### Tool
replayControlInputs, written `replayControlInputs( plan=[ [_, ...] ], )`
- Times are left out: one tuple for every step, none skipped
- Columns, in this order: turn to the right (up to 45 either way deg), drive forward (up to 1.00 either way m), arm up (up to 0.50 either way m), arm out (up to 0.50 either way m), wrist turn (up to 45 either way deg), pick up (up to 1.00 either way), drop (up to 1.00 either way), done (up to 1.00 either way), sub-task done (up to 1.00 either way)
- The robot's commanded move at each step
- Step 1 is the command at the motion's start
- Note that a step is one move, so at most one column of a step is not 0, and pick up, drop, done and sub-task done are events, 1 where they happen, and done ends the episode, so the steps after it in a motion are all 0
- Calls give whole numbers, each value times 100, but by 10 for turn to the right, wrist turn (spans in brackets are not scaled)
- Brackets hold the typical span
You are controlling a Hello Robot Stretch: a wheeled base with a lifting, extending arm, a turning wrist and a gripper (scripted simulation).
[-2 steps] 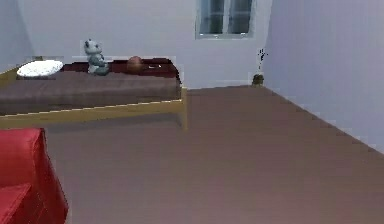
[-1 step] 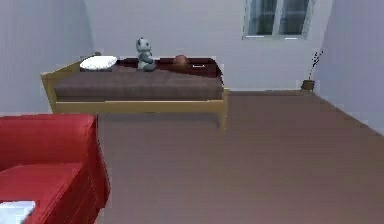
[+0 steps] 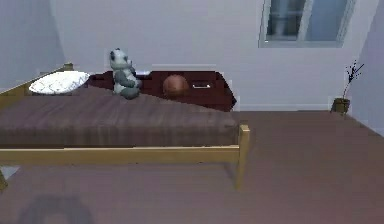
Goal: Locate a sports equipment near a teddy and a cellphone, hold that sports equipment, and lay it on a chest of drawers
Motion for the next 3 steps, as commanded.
replayControlInputs(
  plan=[
    [-150, 0, 0, 0, 0, 0, 0, 0, 0],
    [0, 15, 0, 0, 0, 0, 0, 0, 0],
    [0, 70, 0, 0, 0, 0, 0, 0, 0]
  ],
)
